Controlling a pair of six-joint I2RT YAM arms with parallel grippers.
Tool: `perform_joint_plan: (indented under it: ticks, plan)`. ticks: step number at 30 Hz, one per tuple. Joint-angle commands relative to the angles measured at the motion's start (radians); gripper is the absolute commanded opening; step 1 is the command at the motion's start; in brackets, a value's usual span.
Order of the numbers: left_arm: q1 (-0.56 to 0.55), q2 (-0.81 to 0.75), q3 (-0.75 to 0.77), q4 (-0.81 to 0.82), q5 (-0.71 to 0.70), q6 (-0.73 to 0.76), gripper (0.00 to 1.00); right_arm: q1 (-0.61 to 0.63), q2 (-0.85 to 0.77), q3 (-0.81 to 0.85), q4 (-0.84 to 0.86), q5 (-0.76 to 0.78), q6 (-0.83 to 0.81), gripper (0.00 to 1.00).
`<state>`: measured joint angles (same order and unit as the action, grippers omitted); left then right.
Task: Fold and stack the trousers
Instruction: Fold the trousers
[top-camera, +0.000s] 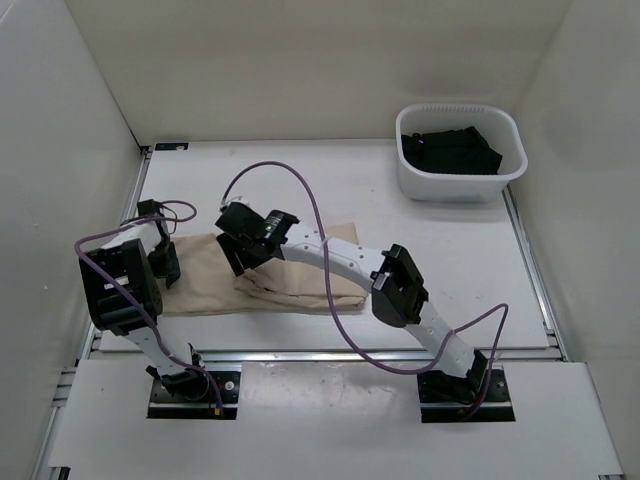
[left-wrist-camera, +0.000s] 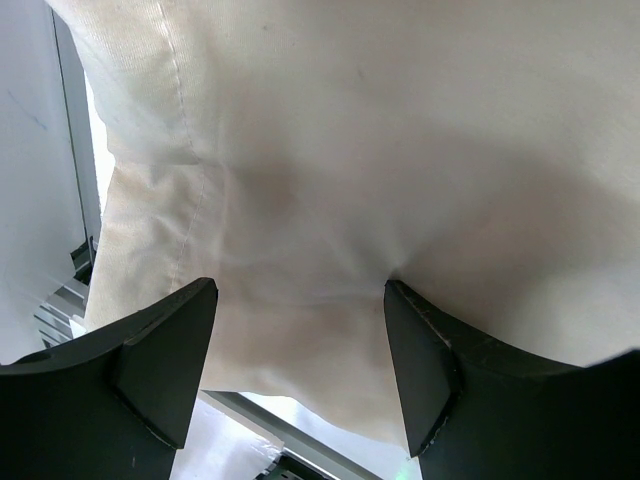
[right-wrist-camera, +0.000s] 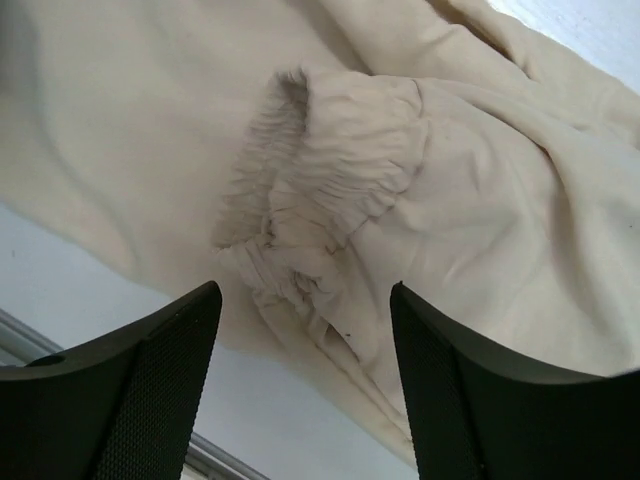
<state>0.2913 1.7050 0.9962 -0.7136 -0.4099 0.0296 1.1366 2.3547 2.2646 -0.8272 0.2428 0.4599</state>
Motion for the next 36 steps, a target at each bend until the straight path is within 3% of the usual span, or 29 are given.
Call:
perform_joint_plan:
  ticks: [1, 4, 6, 7, 9, 10, 13, 16, 19, 20, 22, 23, 26, 28, 29, 33, 36]
  plan:
    - [0.008, 0.067, -0.044, 0.077, 0.023, -0.03, 0.8, 0.015, -0.148, -0.061, 0.072, 0.028, -0.116, 0.73]
    - [0.008, 0.058, -0.044, 0.077, 0.023, -0.03, 0.8, -0.006, -0.332, -0.268, 0.18, 0.163, -0.054, 0.73]
    - [0.008, 0.048, -0.044, 0.068, 0.023, -0.03, 0.8, -0.03, -0.396, -0.413, 0.194, 0.182, -0.009, 0.64]
    - [0.008, 0.048, -0.035, 0.068, 0.023, -0.03, 0.8, -0.055, -0.396, -0.439, 0.183, 0.155, 0.023, 0.48]
    - [0.008, 0.048, -0.034, 0.059, 0.023, -0.03, 0.8, -0.066, -0.367, -0.468, 0.131, 0.113, 0.037, 0.3]
    - [0.008, 0.048, -0.034, 0.059, 0.023, -0.03, 0.81, -0.066, -0.351, -0.477, 0.119, 0.099, 0.037, 0.16]
    - [0.008, 0.048, -0.025, 0.049, 0.023, -0.03, 0.81, -0.066, -0.27, -0.523, 0.119, 0.024, 0.037, 0.01]
    - [0.008, 0.039, -0.025, 0.049, 0.014, -0.03, 0.81, -0.11, -0.204, -0.536, 0.113, -0.042, 0.063, 0.0]
    - [0.008, 0.027, -0.025, 0.04, 0.003, -0.03, 0.81, -0.172, -0.251, -0.553, 0.122, -0.06, 0.089, 0.0]
    - [0.008, 0.027, -0.025, 0.04, 0.003, -0.03, 0.81, -0.182, -0.28, -0.569, 0.135, -0.044, 0.089, 0.13]
    - [0.008, 0.018, -0.025, 0.04, 0.003, -0.03, 0.81, -0.215, -0.378, -0.622, 0.163, -0.034, 0.098, 0.3]
    - [0.008, 0.018, -0.025, 0.03, 0.003, -0.03, 0.81, -0.225, -0.415, -0.645, 0.174, -0.034, 0.111, 0.48]
    - [0.008, 0.008, -0.025, 0.02, 0.003, -0.03, 0.81, -0.271, -0.572, -0.787, 0.224, -0.02, 0.154, 0.75]
    - [0.008, 0.008, -0.016, 0.011, 0.003, -0.03, 0.81, -0.296, -0.662, -0.886, 0.224, -0.02, 0.19, 0.81]
    - [0.008, 0.008, -0.016, 0.011, 0.014, -0.03, 0.81, -0.32, -0.687, -0.919, 0.214, -0.02, 0.201, 0.95]
    - [0.008, 0.008, -0.016, 0.002, 0.014, -0.03, 0.81, -0.394, -0.741, -1.08, 0.204, -0.055, 0.221, 0.99]
    - [0.008, 0.008, -0.016, 0.002, 0.014, -0.03, 0.81, -0.434, -0.741, -1.199, 0.296, -0.16, 0.232, 0.99]
